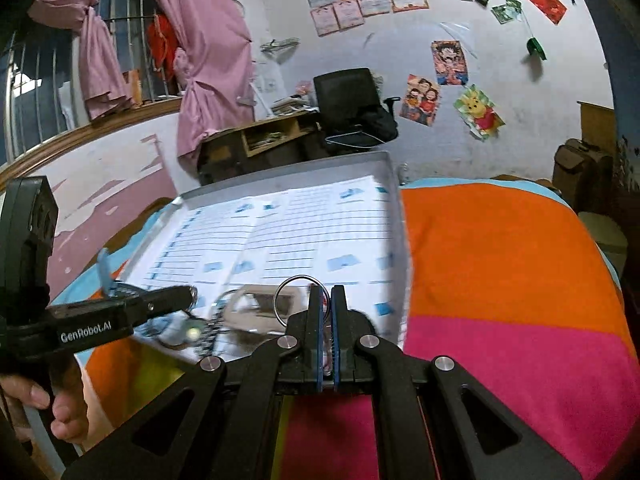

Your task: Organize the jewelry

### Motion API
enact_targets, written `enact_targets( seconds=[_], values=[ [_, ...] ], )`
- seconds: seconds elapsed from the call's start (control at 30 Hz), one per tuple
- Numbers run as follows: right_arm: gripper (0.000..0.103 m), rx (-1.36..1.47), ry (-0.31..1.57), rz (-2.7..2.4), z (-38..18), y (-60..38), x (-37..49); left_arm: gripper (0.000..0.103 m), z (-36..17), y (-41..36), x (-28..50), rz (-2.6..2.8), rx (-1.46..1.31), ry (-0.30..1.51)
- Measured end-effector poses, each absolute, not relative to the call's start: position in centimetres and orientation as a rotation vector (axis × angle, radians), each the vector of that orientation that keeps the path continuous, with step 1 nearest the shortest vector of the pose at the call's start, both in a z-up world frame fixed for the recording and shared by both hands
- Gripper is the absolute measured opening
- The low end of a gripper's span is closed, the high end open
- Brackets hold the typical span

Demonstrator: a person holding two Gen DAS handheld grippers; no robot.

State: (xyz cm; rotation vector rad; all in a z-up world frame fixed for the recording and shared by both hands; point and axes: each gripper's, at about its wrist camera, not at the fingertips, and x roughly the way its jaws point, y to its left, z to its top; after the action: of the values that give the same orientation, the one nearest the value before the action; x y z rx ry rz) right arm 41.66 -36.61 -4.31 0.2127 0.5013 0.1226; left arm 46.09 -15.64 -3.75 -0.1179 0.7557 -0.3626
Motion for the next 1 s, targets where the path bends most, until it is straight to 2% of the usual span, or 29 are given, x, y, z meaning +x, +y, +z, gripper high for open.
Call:
enact_targets(
  seconds=[0.4, 0.5, 0.57, 0.7, 0.77, 0.87, 0.9, 0.97, 1.0],
  values=[
    [0.004, 0.183, 0.562, 0.103, -5.9, -36.2, 43.0, 0.008, -3.9, -16.4, 46.0, -0.333, -0.080, 0.774],
    [0.004, 0.185, 0.556, 0.096, -5.8, -36.2, 42.9, 0.020, -3.5, -16.3, 45.8, -0.334, -0.086, 0.762],
    [0.004, 0.179, 0.547, 0.090, -5.7, -36.2, 42.8, 0.033, -3.2, -16.1, 45.6, -0.333, -0.093, 0.746],
    [0.004, 0.182, 0.518, 0.069, -5.2, -36.7, 42.1, 0.046, -2.1, -16.0, 44.8, -0.319, -0.100, 0.710],
    [0.004, 0.180, 0.503, 0.056, -4.9, -37.0, 41.7, 0.060, -1.5, -15.9, 44.3, -0.310, -0.103, 0.686],
    [0.005, 0.184, 0.479, 0.039, -4.2, -37.5, 41.0, 0.065, -0.4, -15.9, 43.3, -0.298, -0.092, 0.636],
    [0.007, 0.184, 0.473, 0.034, -4.0, -37.7, 40.8, 0.066, -0.1, -15.9, 43.1, -0.295, -0.088, 0.625],
    [0.016, 0.185, 0.453, 0.024, -3.5, -37.9, 40.1, 0.076, 0.5, -15.8, 42.3, -0.283, -0.082, 0.602],
    [0.026, 0.187, 0.444, 0.023, -3.2, -38.1, 39.9, 0.079, 0.8, -15.7, 41.8, -0.274, -0.082, 0.585]
  ],
)
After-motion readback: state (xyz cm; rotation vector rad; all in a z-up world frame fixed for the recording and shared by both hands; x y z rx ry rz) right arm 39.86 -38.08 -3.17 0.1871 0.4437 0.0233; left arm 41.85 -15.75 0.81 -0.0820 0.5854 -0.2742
